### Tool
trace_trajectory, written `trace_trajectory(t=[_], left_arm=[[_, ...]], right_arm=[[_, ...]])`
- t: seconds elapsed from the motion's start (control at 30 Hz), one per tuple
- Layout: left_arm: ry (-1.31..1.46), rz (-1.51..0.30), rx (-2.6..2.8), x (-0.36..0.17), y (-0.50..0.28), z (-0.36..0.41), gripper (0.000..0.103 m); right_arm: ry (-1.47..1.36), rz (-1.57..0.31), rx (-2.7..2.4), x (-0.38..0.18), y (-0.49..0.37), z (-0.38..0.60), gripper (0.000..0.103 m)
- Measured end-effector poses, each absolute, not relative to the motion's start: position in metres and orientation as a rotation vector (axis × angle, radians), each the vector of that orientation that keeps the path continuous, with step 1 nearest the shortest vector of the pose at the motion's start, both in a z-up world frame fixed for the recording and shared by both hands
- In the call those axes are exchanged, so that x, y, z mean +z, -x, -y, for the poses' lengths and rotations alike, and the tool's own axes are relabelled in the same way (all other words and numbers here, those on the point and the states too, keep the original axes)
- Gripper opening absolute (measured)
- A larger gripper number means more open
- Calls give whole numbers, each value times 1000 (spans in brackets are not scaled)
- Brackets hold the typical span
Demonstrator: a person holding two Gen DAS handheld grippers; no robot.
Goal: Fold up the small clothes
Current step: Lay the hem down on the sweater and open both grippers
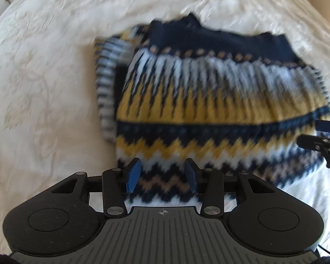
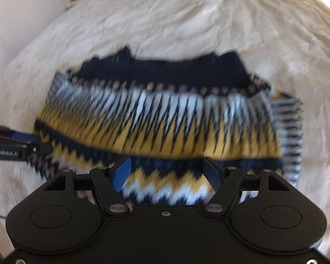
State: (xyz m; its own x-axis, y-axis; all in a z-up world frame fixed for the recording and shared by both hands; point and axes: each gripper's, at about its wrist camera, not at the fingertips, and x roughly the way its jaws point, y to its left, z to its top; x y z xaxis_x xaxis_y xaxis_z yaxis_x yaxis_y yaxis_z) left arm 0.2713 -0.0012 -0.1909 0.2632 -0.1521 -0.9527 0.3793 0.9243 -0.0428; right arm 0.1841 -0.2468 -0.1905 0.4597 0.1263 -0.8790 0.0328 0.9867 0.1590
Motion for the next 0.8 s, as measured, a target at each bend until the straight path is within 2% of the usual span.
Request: trace_trajectory(t=[0.1,0.27,0.33,0.4,0.5,0.6,0.8], left_arm=[[-193,-1257,-356,-194,-267,-8,43],[-199,-1245,-346,-197,-264,-7,46],[-176,-1248,-347,-199,-265,-6,53],[-162,-1250,-362,-200,-263,-6,73],[-173,-1267,-391,-206,-264,0,96],[-198,-1282,-401,-210,-266,6,103],[-227,-1272,-375,-213,-264,12,103]], right_arm=[[-148,-1167,5,-209,-173,254,76],[-170,-1175,-30,-210,-160,266,79],[-179,-1179,-39,-210,-161,268,82],[-185,-1184,-42,-211,-162,267,89],[-176,-1191,-31,-214,-163,262,100],[-156,-1196,-32,-217,-163,257,102],[-155,-1207,-31,-220,-166,258,102]])
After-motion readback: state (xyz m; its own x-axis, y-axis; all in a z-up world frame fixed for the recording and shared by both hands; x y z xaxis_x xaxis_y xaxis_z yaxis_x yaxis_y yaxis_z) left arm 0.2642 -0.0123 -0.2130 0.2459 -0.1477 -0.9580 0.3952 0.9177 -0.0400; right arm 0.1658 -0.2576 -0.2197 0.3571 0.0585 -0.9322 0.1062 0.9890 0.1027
